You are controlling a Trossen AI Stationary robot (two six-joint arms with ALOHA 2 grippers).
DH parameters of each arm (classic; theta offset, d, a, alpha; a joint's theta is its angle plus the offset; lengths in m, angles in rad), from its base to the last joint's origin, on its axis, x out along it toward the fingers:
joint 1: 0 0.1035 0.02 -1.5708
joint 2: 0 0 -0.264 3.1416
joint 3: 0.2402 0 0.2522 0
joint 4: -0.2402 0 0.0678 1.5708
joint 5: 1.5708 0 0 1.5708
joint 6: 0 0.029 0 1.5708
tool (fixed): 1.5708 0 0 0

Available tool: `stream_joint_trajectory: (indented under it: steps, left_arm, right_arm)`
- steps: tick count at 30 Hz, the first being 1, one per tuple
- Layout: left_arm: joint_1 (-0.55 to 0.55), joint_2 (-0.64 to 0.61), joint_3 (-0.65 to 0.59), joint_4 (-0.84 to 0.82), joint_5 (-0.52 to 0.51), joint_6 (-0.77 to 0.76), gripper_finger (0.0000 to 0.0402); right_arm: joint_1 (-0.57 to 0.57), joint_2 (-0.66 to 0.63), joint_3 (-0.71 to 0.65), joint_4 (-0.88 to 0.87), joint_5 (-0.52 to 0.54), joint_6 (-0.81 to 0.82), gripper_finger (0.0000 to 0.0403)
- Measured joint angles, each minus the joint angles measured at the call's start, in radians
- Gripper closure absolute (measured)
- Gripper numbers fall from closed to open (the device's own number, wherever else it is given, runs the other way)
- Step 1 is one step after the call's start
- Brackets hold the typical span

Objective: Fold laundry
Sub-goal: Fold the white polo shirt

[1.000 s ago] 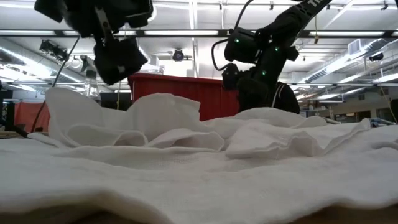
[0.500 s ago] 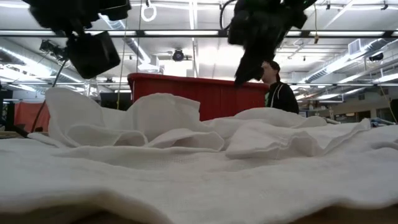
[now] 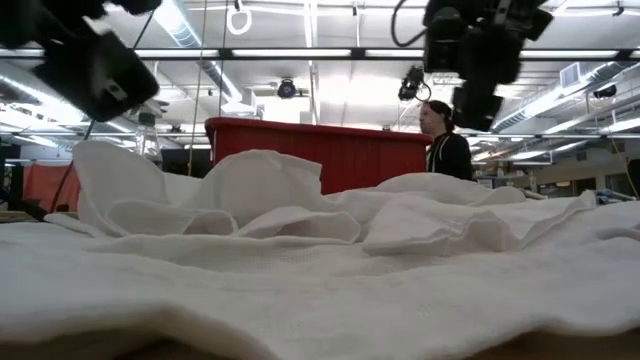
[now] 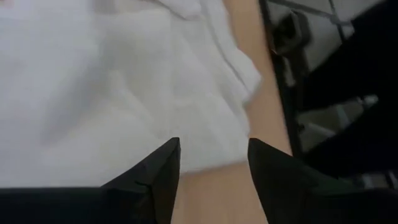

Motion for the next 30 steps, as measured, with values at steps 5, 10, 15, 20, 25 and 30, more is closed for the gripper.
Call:
stream_joint_trajectory:
  steps: [5,10,15,20,25,30]
  left_arm:
    - [-0.070,0.003,0.000,-0.004,-0.003,0.094,0.0220]
    - [-0.103,0.024,0.000,-0.016,-0.078,0.197,0.0221]
    - [-0.114,0.080,0.000,-0.027,-0.095,0.279,0.0220]
    - [-0.128,0.157,0.000,-0.038,-0.155,0.380,0.0199]
    - [-0.134,0.215,0.001,-0.025,-0.266,0.477,0.0156]
    - [-0.134,0.249,0.000,0.008,-0.280,0.592,0.0131]
  right_arm:
    - [0.023,-0.074,-0.128,0.062,-0.004,0.118,0.0246]
    - [0.027,-0.117,-0.255,0.181,-0.020,0.321,0.0246]
    - [0.066,-0.164,-0.306,0.186,-0.043,0.471,0.0244]
    - [0.173,-0.206,-0.336,0.193,0.068,0.660,0.0232]
    - [0.265,-0.217,-0.358,0.212,0.119,0.814,0.0204]
    - [0.316,-0.217,-0.385,0.239,0.166,0.910,0.0166]
